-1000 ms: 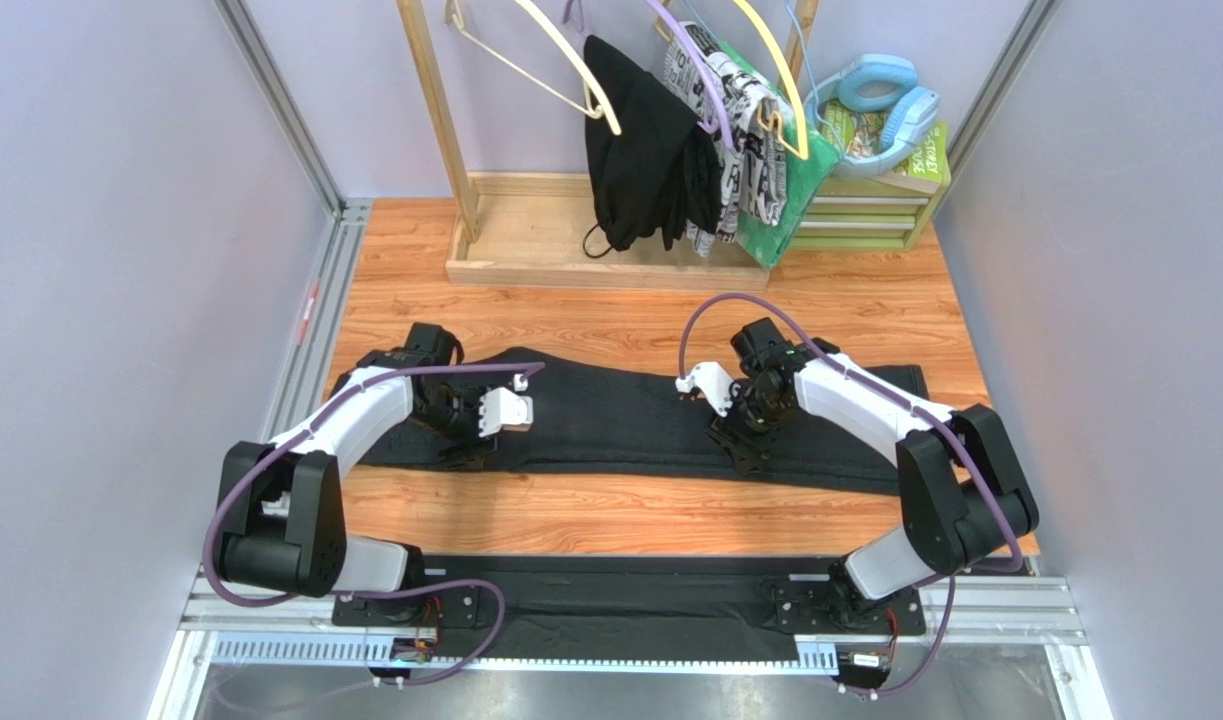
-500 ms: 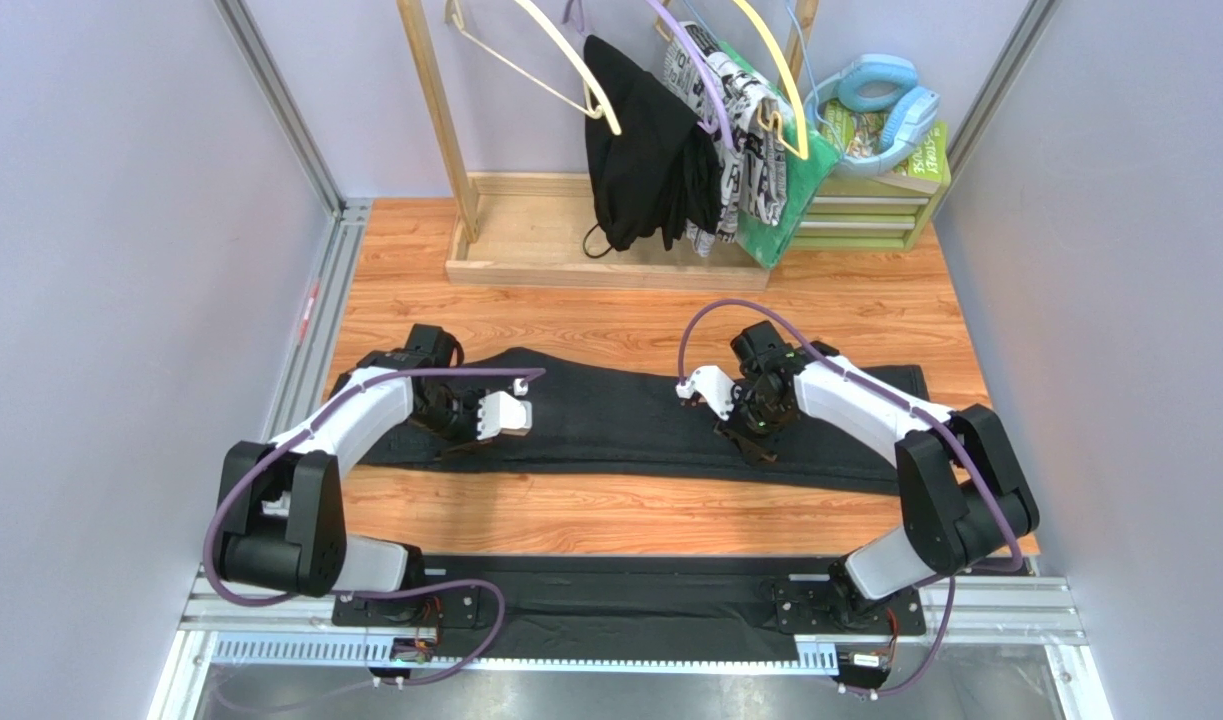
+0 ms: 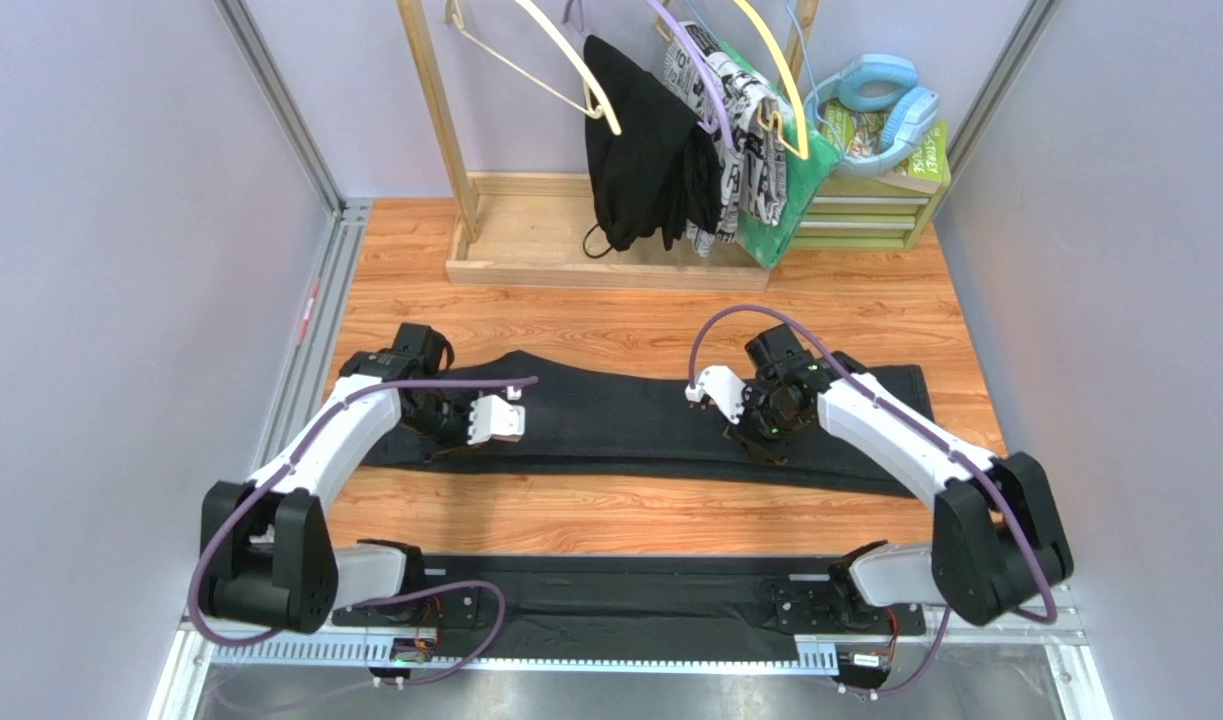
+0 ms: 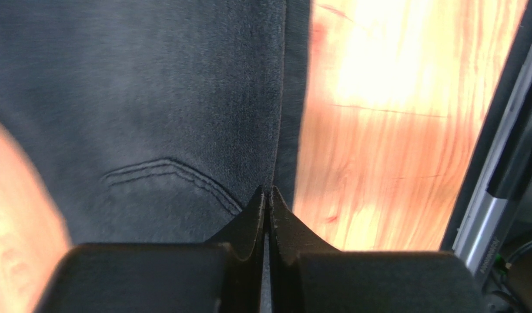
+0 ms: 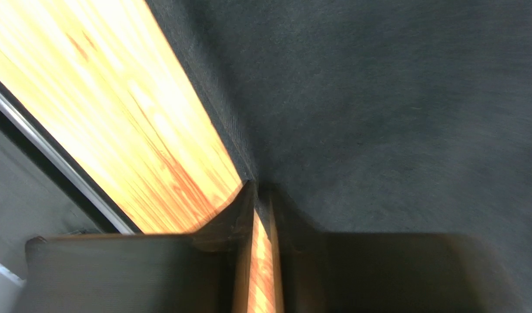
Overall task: Place the trousers on the hanger
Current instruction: Fold the trousers
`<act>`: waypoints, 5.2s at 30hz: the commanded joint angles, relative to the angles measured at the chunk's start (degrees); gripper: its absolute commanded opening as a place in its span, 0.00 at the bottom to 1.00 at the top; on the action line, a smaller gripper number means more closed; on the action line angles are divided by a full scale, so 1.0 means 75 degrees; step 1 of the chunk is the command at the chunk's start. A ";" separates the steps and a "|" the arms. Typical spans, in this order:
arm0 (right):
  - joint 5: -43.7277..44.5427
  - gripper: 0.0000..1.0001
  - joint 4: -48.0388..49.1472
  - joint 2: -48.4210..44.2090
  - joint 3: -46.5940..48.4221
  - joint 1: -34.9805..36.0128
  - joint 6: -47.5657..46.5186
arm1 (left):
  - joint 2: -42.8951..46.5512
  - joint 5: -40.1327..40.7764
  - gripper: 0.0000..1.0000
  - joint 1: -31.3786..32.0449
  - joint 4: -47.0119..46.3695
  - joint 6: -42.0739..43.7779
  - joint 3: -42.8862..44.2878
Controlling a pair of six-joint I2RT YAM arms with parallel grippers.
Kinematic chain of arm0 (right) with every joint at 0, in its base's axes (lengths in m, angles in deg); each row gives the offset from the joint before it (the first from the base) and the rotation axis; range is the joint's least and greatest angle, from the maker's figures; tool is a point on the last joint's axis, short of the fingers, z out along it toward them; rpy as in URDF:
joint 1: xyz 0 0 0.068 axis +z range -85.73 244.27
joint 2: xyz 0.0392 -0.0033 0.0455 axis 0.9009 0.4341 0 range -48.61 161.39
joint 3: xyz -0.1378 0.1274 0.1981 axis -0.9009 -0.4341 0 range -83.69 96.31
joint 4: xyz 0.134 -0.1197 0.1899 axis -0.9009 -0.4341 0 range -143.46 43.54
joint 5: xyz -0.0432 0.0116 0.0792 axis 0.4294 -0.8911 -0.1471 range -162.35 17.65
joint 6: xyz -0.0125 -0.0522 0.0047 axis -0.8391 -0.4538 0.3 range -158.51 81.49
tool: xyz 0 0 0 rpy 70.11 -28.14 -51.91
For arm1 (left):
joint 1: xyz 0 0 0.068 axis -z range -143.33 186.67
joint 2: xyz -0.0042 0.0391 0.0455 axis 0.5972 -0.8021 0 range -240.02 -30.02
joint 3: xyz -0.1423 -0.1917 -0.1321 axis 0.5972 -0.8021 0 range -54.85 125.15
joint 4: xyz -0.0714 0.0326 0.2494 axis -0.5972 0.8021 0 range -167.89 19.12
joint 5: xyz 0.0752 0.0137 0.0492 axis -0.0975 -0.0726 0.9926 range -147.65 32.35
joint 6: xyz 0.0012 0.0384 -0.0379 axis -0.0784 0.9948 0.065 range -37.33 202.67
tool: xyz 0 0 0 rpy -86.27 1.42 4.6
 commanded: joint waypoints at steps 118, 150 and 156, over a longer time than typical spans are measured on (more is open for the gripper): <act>-0.0731 0.00 0.1533 0.3666 0.6786 0.2526 0.8427 | -0.3854 -0.1264 0.26 -0.3854 -0.1034 -0.9188 0.1669; -0.1000 0.00 0.2318 0.6608 0.9789 0.4097 1.0525 | -0.4136 -0.1417 0.00 -0.3854 -0.1093 -0.9271 0.1658; -0.1714 0.02 0.2985 0.7018 0.9789 0.4109 1.0795 | -0.4042 -0.1440 0.11 -0.3877 -0.1093 -0.9236 0.1657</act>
